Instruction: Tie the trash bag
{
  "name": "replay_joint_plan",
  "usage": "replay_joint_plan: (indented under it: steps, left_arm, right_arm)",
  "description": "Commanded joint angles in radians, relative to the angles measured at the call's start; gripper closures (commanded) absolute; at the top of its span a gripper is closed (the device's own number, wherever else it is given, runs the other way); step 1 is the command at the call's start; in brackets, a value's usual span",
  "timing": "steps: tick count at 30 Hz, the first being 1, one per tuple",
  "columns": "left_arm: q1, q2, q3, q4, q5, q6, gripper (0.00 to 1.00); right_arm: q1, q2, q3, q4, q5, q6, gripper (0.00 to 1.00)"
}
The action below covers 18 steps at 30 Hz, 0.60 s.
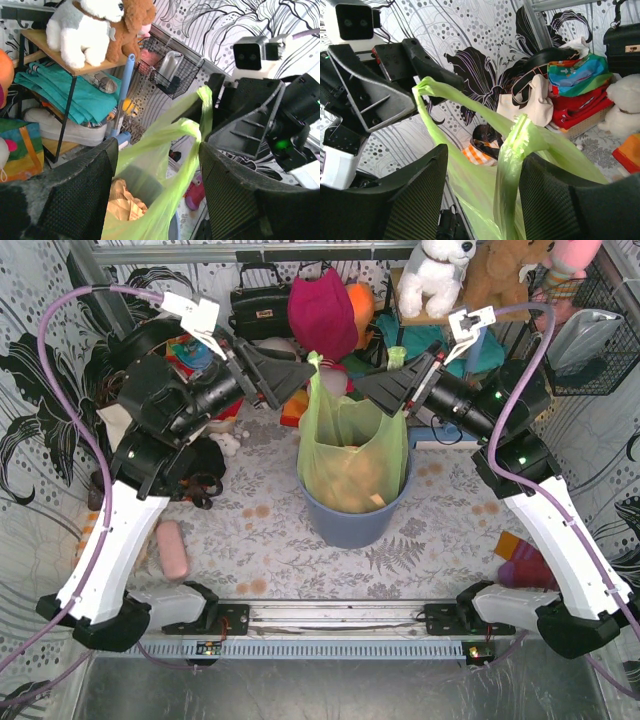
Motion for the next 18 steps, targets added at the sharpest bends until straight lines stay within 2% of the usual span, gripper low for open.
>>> replay_joint_plan:
  steps: [1, 5, 12, 15, 18]
  left_arm:
    - [0.020, 0.037, 0.118, 0.021, 0.045, 0.022, 0.26]
    - [0.021, 0.062, 0.149, 0.013, 0.151, -0.019, 0.26]
    - [0.025, 0.039, 0.079, 0.045, 0.333, -0.094, 0.26]
    - [0.024, 0.015, 0.020, 0.076, 0.354, -0.128, 0.24]
    - [0.026, 0.014, -0.018, 0.092, 0.364, -0.142, 0.23]
  right_arm:
    - [0.002, 0.012, 0.053, 0.010, 0.023, -0.042, 0.44]
    - [0.002, 0.006, 0.064, -0.007, 0.032, -0.056, 0.40]
    - [0.002, -0.033, 0.055, -0.037, 0.048, -0.066, 0.34]
    - [0.002, -0.050, 0.055, -0.054, 0.053, -0.075, 0.32]
    - [0.002, -0.057, 0.060, -0.082, 0.049, -0.086, 0.23]
